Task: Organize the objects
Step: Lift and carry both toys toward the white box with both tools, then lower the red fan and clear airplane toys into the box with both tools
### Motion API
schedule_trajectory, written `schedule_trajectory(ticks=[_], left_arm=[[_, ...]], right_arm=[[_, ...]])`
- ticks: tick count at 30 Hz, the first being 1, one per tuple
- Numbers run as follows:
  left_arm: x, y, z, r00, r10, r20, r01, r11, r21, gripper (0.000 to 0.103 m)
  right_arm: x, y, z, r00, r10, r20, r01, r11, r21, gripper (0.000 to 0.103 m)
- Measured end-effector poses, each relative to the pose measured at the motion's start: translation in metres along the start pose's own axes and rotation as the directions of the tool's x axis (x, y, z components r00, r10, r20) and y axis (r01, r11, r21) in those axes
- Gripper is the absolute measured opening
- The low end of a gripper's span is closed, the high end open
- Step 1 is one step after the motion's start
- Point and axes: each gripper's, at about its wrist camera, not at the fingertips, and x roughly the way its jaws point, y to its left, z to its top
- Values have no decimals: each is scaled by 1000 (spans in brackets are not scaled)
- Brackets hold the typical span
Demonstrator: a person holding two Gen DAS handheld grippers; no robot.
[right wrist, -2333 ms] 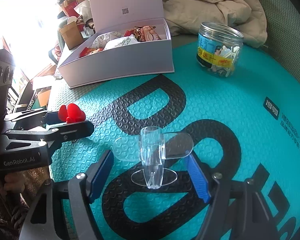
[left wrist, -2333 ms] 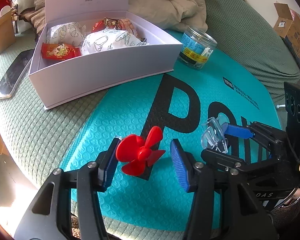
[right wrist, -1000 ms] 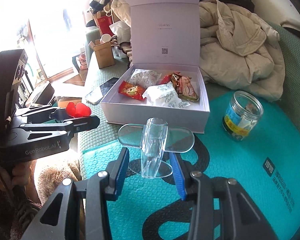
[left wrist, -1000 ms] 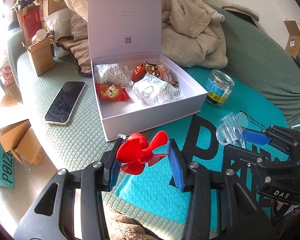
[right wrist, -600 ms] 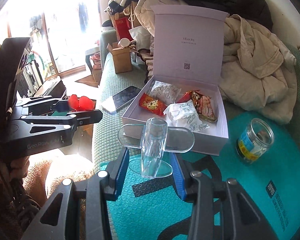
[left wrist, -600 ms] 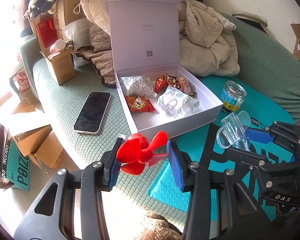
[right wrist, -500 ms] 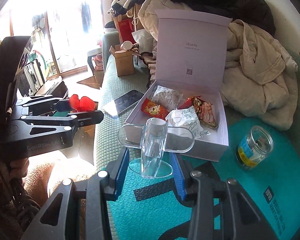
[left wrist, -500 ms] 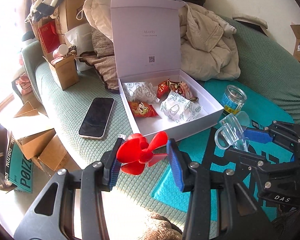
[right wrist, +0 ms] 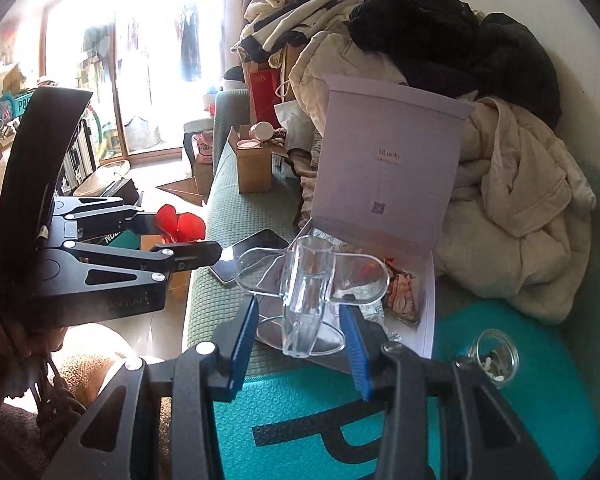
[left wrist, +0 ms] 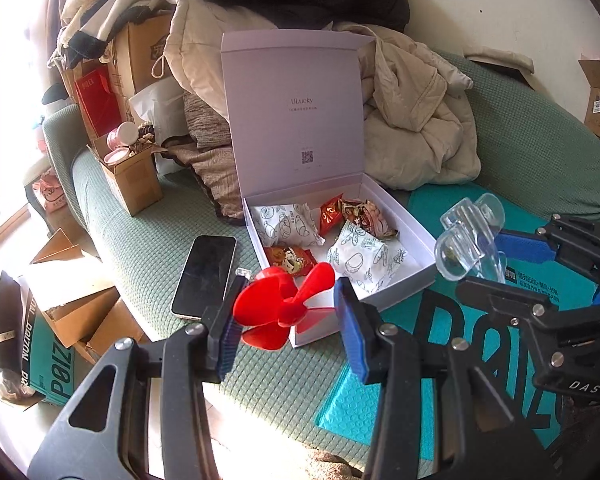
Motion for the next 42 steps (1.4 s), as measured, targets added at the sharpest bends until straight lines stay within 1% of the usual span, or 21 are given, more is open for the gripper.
schedule_trajectory(ticks=[11,18,22,31,35,42], left_arm=[[12,2,33,1000,13,10,-13,999,32,42],[32,2,48,1000,-5,1,5,999,42,42],[46,5,55,1000,-2,-6,2,999,36,42],[87,7,61,999,-6,-40,8,1000,30,42],[105,8,62,998,-4,-55,5,1000,15,42],[130,9,63,997,10,-70,-10,1000,-2,42]], right_arm=[[10,-13,27,1000,-3,25,4,1000,-18,42],[26,-26,38,1000,-7,20,7,1000,-22,42],[39,-33,40,1000,-2,14,3,1000,-25,42],[72,-55,44,999,9,32,-8,1000,-12,42],[86,-65,45,999,0,35,1,1000,-17,42],[110,-81,41,999,19,41,-18,1000,-20,42]])
